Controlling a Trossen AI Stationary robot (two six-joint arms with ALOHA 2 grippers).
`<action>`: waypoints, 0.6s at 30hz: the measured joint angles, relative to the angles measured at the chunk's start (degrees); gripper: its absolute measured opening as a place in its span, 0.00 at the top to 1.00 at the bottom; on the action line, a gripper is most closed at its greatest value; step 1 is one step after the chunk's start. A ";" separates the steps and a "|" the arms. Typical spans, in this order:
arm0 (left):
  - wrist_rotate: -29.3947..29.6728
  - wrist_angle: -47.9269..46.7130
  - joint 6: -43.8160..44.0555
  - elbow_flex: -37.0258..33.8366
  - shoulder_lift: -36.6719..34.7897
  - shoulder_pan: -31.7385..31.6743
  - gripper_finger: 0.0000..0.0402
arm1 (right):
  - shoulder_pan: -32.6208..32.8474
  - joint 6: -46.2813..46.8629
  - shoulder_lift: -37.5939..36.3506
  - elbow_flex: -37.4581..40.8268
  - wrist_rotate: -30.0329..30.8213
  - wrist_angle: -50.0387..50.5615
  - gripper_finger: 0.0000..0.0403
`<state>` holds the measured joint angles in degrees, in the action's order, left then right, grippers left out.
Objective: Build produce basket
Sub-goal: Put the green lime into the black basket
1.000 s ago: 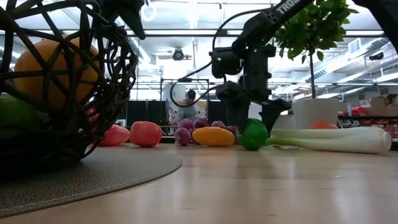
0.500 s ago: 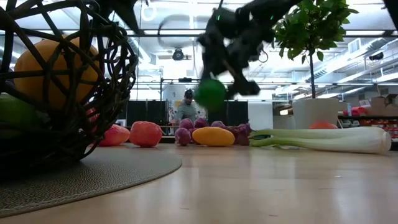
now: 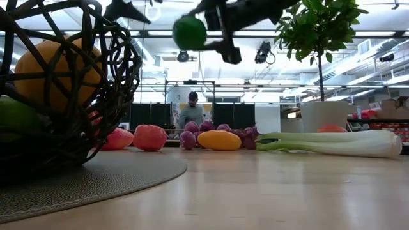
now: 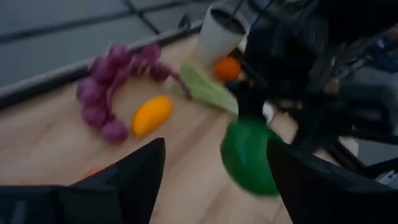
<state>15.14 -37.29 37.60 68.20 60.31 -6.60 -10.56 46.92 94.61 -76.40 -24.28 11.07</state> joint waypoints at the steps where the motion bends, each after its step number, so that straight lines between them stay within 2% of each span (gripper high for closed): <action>1: 0.44 2.13 -1.64 0.00 0.00 0.17 0.29 | 0.58 -0.14 0.00 0.00 -0.15 -1.19 0.27; 6: 0.27 8.18 -4.72 0.00 0.04 0.79 0.29 | 3.11 1.03 0.00 0.00 -1.94 -6.72 0.27; 13: -2.02 9.02 -8.89 0.00 0.02 5.80 0.29 | 7.34 4.86 0.00 0.00 -3.36 -10.93 0.27; 15: -1.98 9.09 -9.90 0.00 0.02 6.93 0.29 | 8.70 4.80 0.00 0.00 -1.80 -11.07 0.27; 18: -1.86 8.92 -10.24 0.00 0.02 7.71 0.29 | 10.55 5.02 0.00 0.00 3.81 -11.15 0.27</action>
<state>13.28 -28.38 27.35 68.20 60.34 1.11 -0.01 51.94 94.61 -76.40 -20.47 -0.08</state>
